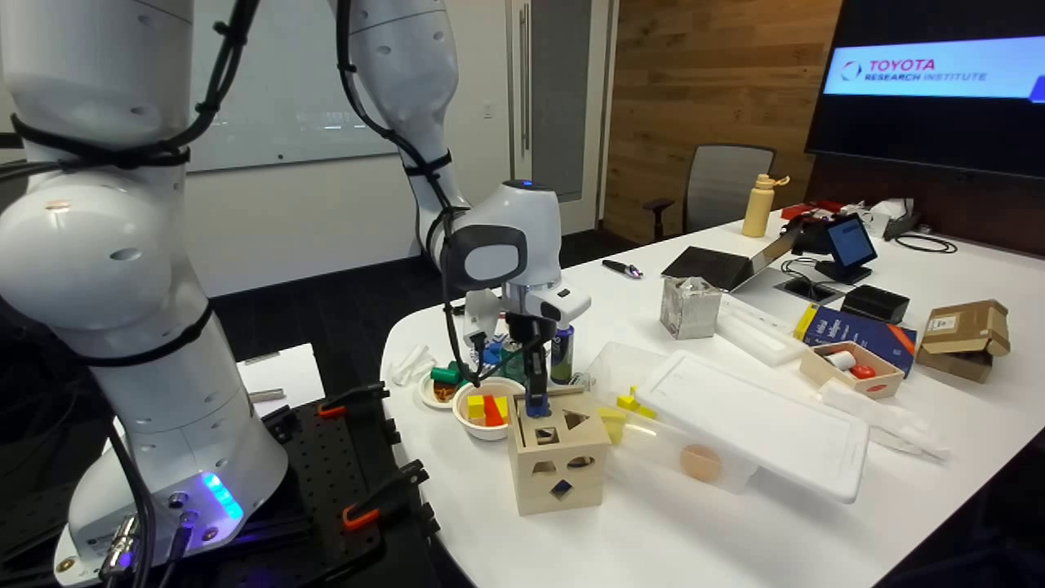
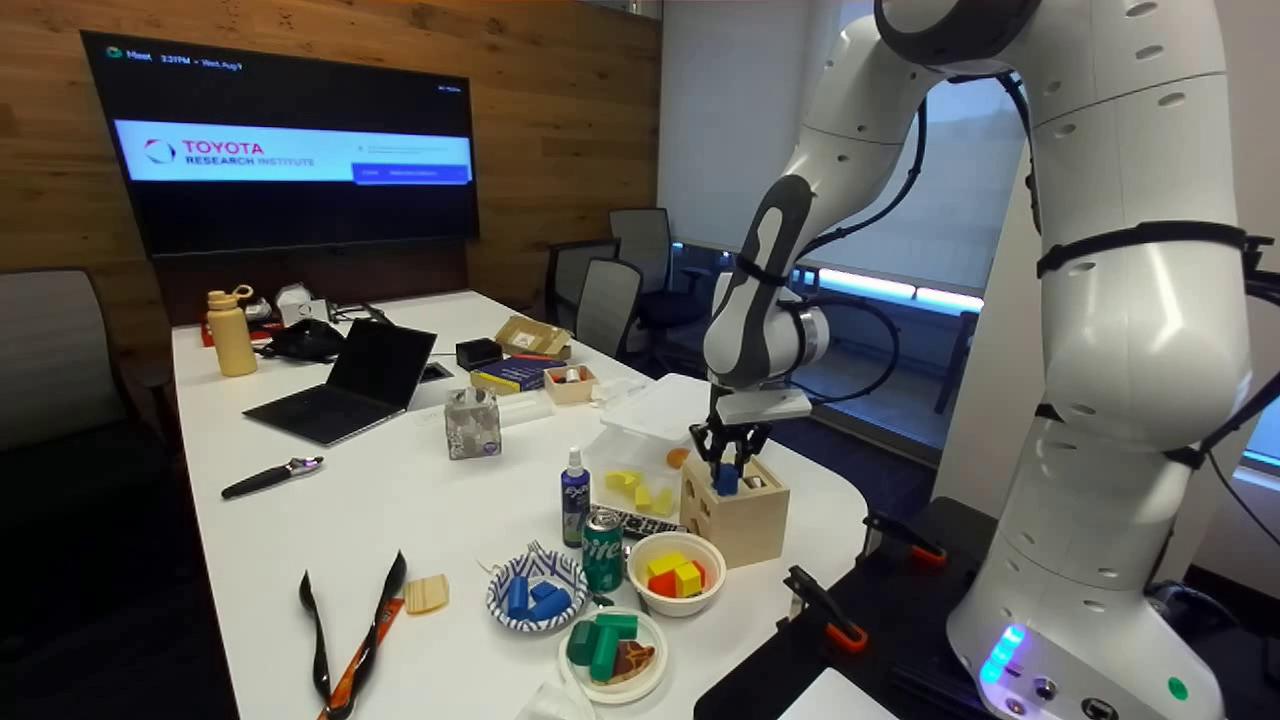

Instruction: Put one blue block and one yellow block in the wooden toy box.

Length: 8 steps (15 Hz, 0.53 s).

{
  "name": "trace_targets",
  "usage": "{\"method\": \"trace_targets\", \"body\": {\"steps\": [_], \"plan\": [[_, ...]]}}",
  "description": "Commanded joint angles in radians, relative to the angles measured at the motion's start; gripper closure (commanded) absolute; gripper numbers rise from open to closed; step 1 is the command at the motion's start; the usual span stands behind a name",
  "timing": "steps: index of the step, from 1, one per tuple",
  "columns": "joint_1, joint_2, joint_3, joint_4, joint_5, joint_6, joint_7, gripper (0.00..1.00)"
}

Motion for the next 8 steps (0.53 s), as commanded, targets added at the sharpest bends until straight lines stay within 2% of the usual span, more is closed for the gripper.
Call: {"method": "trace_targets", "body": {"steps": [1,8], "plan": [[0.003,0.024,-0.017,-0.007,-0.001,0.023,0.006,0.85],[-0.03,0.039,0.019,0.011,0.024,0.024,-0.026,0.85]]}}
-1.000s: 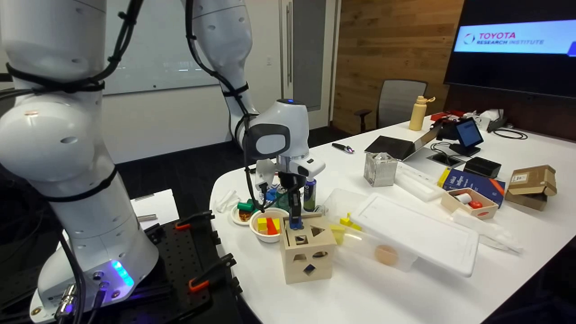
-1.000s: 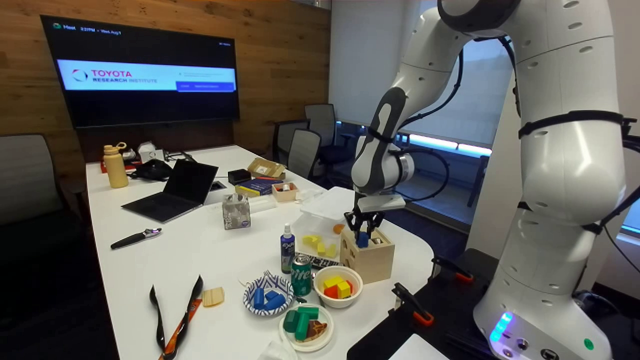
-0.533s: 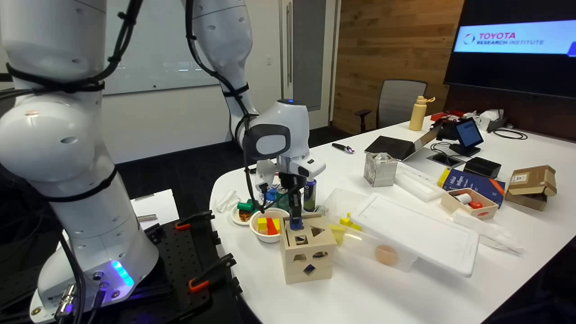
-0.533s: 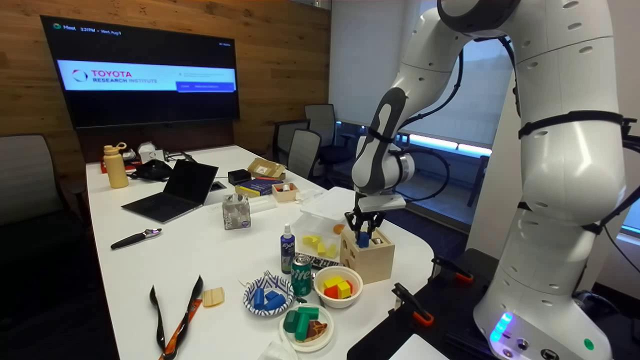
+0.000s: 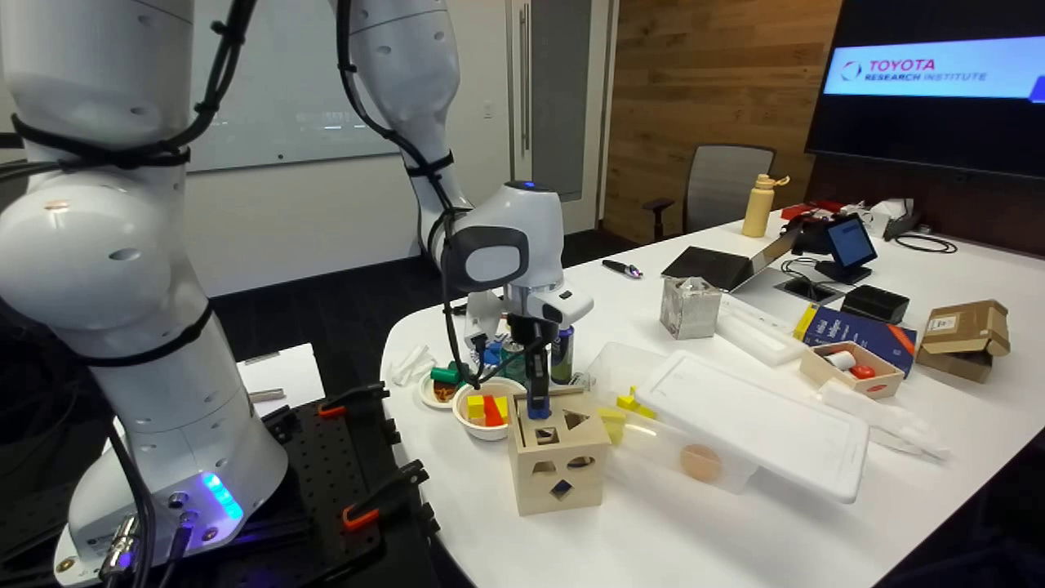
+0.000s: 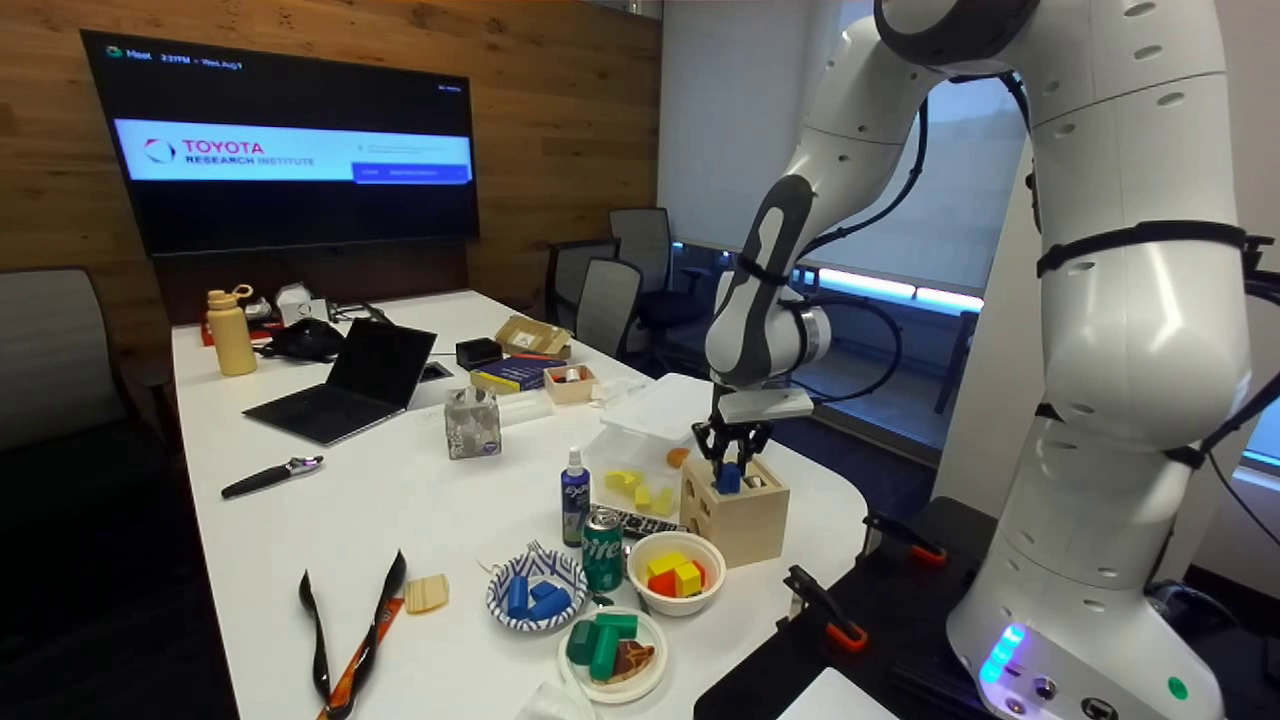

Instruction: Put one blue block and one yellow block in the wooden toy box.

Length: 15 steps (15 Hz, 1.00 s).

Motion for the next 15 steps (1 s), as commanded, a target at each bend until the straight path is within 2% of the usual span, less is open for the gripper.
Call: {"method": "trace_targets", "body": {"steps": [1,11,15], "plan": [[-0.026,0.038,0.027,0.011,0.024,0.024,-0.025,0.85],[-0.051,0.08,0.062,0.052,0.032,0.011,-0.04,0.85],[-0.047,0.106,0.054,0.062,0.028,0.014,-0.033,0.85]]}}
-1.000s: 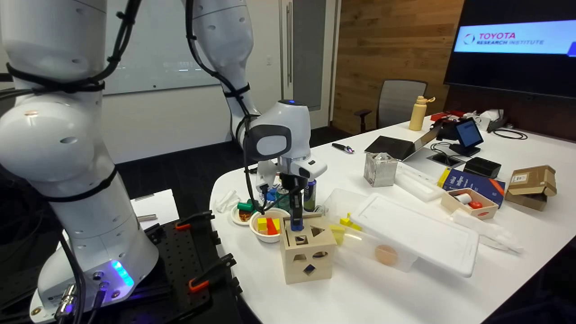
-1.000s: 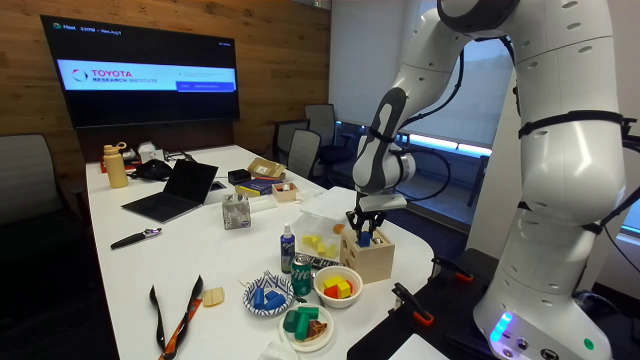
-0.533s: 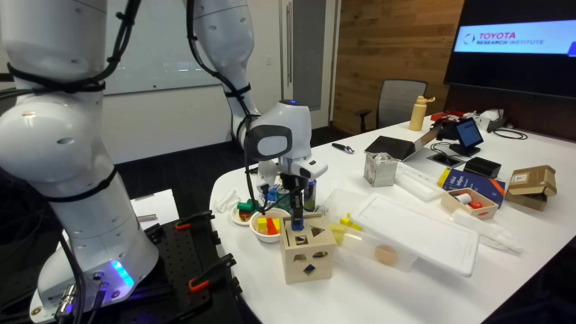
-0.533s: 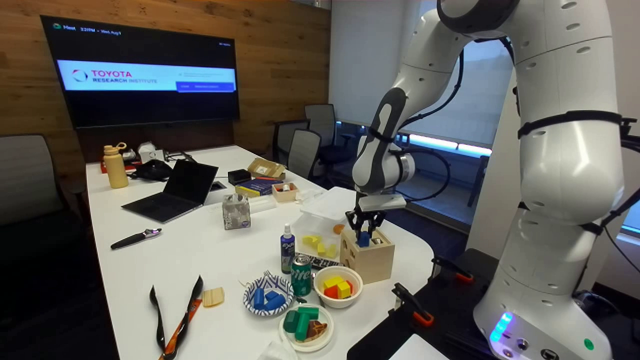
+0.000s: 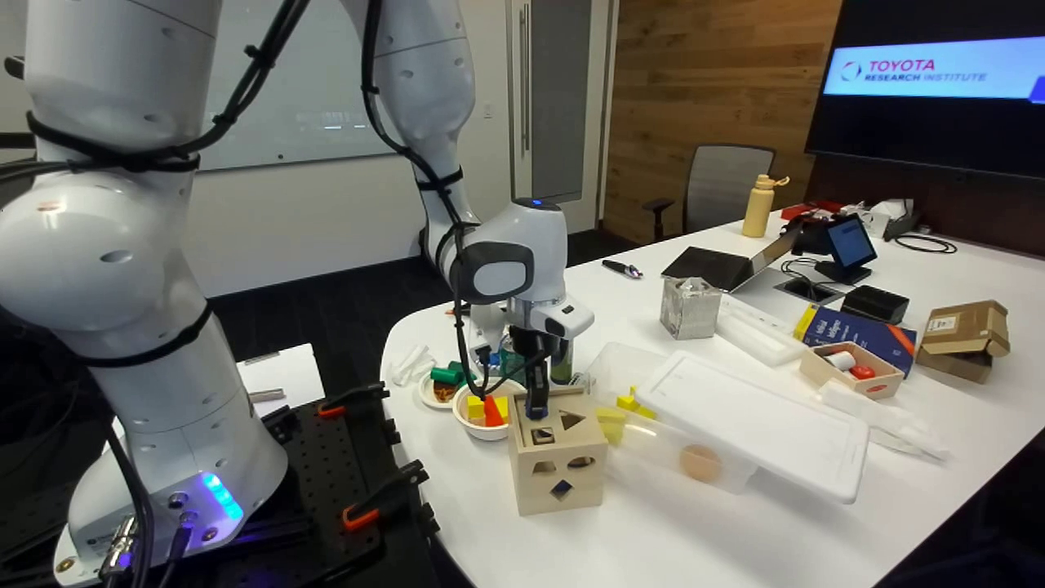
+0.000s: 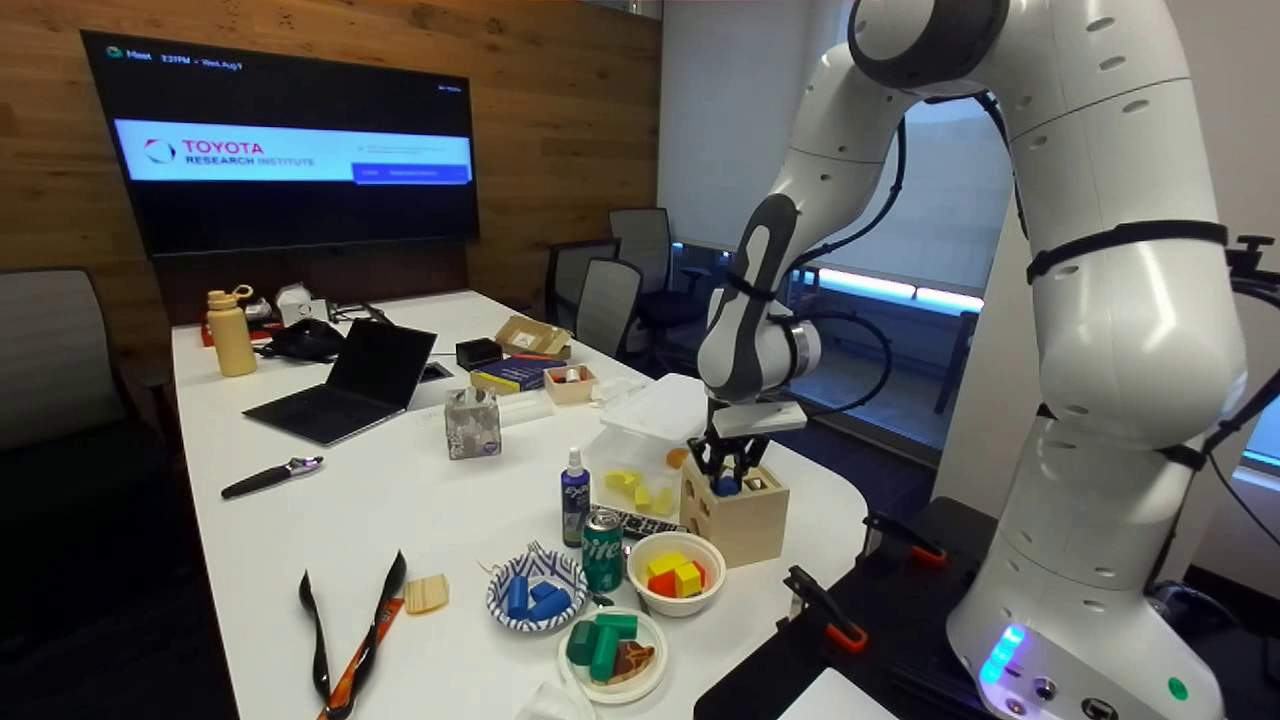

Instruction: Put one blue block and one yellow block in the wooden toy box.

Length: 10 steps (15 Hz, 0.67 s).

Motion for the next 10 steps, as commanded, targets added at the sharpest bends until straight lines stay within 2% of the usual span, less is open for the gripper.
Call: {"method": "trace_targets", "body": {"steps": [1,2,3,8,10], "plan": [[-0.009,0.019,0.007,0.01,0.025,0.014,-0.028,0.83],[-0.006,0.017,0.003,0.008,0.024,0.018,-0.025,0.35],[-0.002,0.011,-0.001,0.003,0.022,0.021,-0.023,0.34],[0.029,-0.022,-0.037,-0.014,0.004,0.013,-0.003,0.01],[0.062,-0.044,-0.067,-0.019,-0.016,-0.001,0.013,0.0]]}}
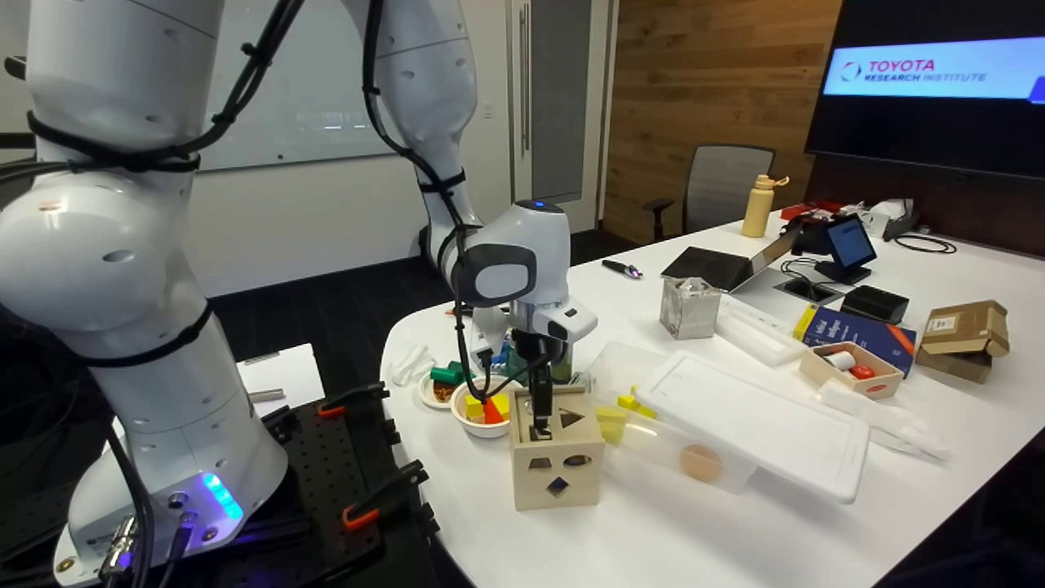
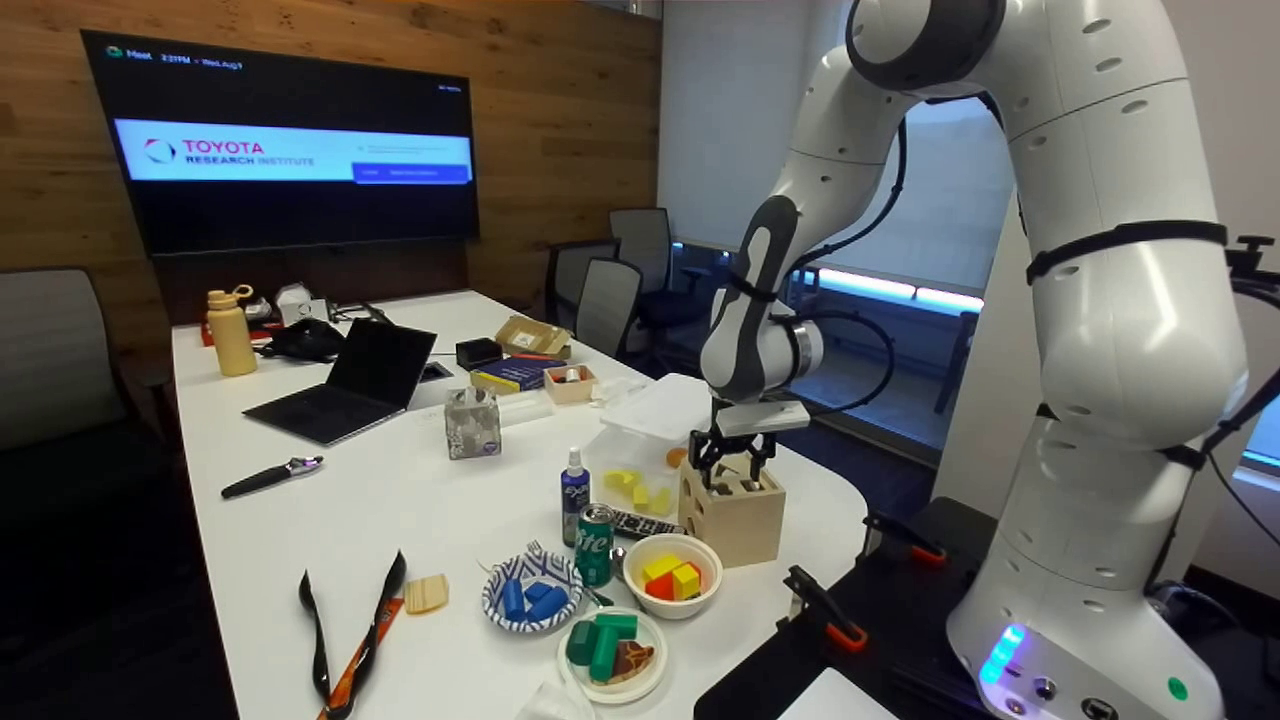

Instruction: Put one blue block and one yellow block in the wooden toy box.

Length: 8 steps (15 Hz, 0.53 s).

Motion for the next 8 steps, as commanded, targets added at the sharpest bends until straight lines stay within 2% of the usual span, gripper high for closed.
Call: {"method": "trace_targets", "body": {"steps": [1,5,6,8], "plan": [[0.075,-0.061,-0.056,-0.023,-0.023,-0.01,0.02,0.0],[0.183,-0.115,-0.109,-0.031,-0.085,-0.025,0.05,0.0],[0.185,-0.124,-0.092,-0.03,-0.087,-0.026,0.044,0.0],[0.164,-0.131,-0.015,-0.024,-0.057,-0.043,0.011,0.0]]}}
